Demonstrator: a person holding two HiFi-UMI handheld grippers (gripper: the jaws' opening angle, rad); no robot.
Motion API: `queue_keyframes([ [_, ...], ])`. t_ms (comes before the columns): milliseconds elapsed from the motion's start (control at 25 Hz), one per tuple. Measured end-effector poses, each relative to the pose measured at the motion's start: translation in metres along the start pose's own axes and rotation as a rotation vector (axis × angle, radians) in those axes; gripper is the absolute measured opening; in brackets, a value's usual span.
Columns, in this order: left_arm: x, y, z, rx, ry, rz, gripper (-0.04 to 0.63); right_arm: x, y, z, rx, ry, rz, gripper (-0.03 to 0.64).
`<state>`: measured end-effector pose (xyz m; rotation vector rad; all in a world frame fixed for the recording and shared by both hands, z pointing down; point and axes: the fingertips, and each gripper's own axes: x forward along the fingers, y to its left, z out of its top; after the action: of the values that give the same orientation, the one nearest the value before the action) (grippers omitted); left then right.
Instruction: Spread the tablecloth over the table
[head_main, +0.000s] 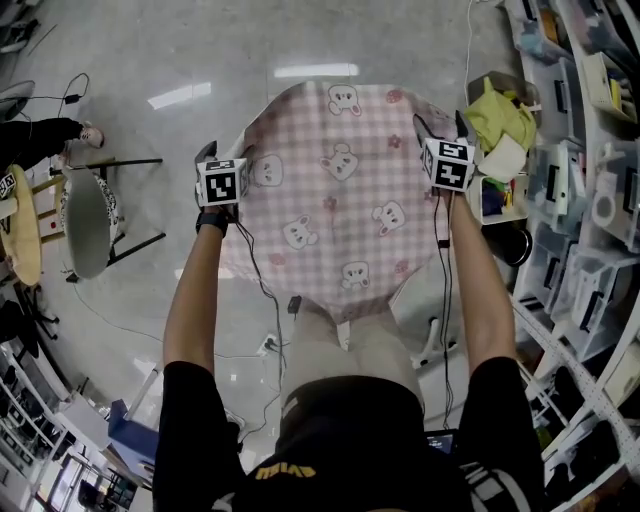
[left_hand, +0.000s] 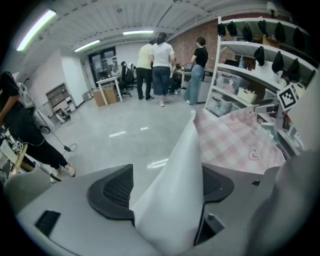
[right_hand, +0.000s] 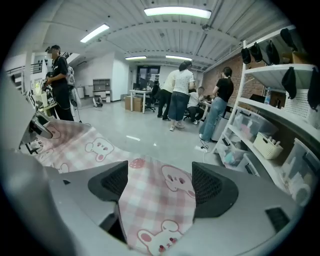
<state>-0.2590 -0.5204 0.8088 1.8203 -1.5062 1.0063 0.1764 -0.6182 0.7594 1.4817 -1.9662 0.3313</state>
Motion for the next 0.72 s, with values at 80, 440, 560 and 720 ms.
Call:
queue_keyframes([
  [80, -0.015, 0.010, -0.002, 0.006, -0.015, 0.026, 0.383, -0.018, 0.000, -0.002, 0.007, -0.011, -0.011, 0.393],
  [440, -0.102, -0.008, -0.028, -0.102, -0.147, 0.011, 0.377, -0.111, 0.027, -0.011, 0.079, -0.119, -0.003, 0.353],
  [560, -0.129, -0.067, -0.036, -0.089, -0.215, -0.067, 0.359, -0.143, 0.053, -0.017, 0.096, -0.157, 0.018, 0.319],
  [720, -0.169, -0.127, -0.041, -0.133, -0.337, -0.151, 0.303, -0.186, 0.086, -0.021, 0.133, -0.207, 0.041, 0.226],
])
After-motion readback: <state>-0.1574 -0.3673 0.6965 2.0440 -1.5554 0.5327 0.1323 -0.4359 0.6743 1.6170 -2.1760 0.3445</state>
